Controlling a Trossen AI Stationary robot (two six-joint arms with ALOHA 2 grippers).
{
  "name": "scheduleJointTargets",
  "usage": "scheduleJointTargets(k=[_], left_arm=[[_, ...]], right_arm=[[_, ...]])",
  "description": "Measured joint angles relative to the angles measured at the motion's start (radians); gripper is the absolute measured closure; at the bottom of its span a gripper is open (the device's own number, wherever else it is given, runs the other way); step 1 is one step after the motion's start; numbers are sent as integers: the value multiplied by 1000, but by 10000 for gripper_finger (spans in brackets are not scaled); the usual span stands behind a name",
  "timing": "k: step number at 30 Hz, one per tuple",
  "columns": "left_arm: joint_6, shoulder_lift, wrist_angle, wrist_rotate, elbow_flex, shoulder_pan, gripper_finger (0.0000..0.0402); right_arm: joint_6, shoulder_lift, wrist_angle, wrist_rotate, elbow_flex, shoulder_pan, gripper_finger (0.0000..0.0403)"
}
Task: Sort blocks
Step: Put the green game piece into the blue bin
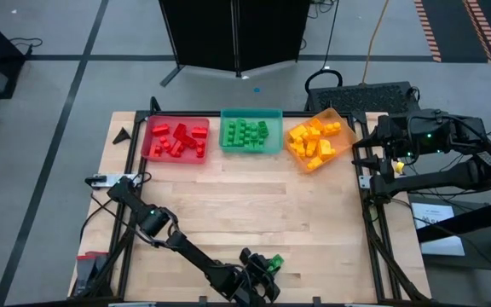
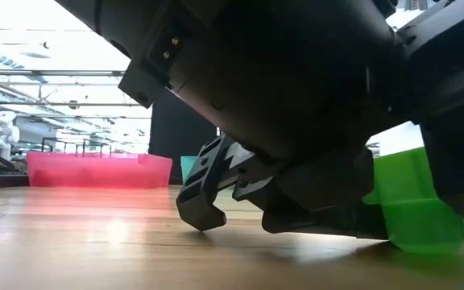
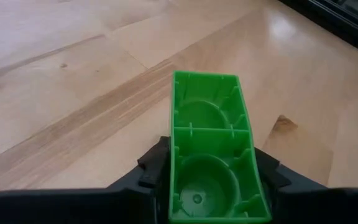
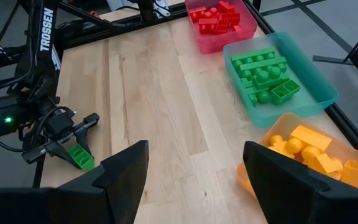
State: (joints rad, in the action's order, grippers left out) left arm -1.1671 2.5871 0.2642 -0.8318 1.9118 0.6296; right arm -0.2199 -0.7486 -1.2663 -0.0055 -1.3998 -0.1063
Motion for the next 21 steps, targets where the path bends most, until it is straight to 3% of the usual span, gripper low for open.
scheduleJointTargets(k=[9,21], left_arm=[[92,-153,111,-37,-11,-32,270],[167,-458,707,-180,-4,-284,270]], right_arm=[[0,0,12,0,0,0,145],[5,0,79,6,0,0,145]])
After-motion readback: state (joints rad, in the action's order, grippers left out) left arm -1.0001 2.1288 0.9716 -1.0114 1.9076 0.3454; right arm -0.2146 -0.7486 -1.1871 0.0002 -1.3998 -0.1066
